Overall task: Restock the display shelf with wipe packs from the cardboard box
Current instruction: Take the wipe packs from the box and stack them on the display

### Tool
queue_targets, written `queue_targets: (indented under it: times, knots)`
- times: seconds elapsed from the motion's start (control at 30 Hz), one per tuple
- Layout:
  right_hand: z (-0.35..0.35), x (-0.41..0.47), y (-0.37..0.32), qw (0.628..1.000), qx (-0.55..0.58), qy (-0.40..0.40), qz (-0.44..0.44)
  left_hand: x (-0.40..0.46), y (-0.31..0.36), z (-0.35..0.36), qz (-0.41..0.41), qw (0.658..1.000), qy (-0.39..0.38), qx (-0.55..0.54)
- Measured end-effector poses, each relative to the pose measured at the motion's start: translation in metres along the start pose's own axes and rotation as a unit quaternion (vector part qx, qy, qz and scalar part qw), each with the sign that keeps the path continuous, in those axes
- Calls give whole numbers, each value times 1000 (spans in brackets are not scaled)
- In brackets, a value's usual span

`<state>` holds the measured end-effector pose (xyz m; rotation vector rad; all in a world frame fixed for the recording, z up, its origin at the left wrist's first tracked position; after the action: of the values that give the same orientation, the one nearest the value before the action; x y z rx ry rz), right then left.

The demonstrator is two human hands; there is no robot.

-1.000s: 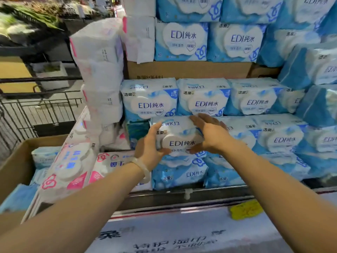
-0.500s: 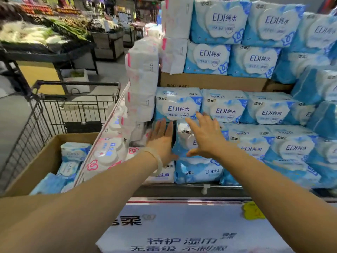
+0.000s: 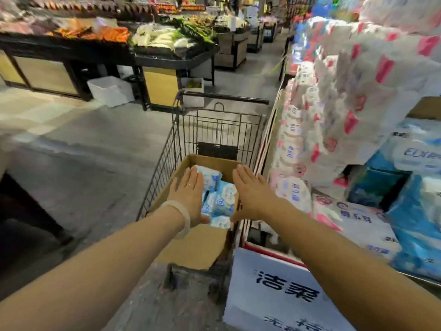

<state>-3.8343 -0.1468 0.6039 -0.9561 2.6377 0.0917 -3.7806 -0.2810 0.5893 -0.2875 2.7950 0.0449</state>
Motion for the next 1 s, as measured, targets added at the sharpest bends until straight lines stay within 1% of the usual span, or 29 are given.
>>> queue_targets:
  times: [0.1, 0.2, 0.33, 0.5, 0.57, 0.63, 0.73, 0.87, 1.0]
  knots:
    - [8, 39, -31, 1000, 3, -19, -13, 10, -52, 16, -22, 999, -13, -19]
    - [17, 70, -45, 999, 5, -33, -13, 31, -86, 31, -32, 998, -26, -40]
    - [28, 121, -41, 998, 12, -60, 2, 67, -112, 42, -29, 998, -40, -50]
    - [44, 203, -23, 994, 38, -97, 31, 129, -134, 62, -30, 995, -87, -50]
    - [53, 237, -15, 991, 62, -114, 45, 158, -142, 69, -28, 992, -109, -52]
    - [67, 261, -8, 983, 86, -149, 58, 186, -144, 75, -18, 989, -138, -43]
    - [90, 291, 3, 973, 104, -191, 77, 233, -143, 82, -1, 986, -161, -43]
    - [118, 320, 20, 964, 118, -217, 100, 285, -136, 96, 30, 981, -189, -30]
    - [147, 359, 40, 947, 171, -237, 132, 344, -133, 120, 48, 973, -220, -42]
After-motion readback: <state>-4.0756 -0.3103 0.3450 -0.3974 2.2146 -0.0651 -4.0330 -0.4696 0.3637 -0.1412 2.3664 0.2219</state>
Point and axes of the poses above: each hand's wrist, its own x-axis towards the middle knuckle, its own z-axis out of the palm, y = z × x, the point moved 6 cm from there along x, towards the middle knuckle, and after that the axes turned 7 degrees about -y, right-handed, at the moved point
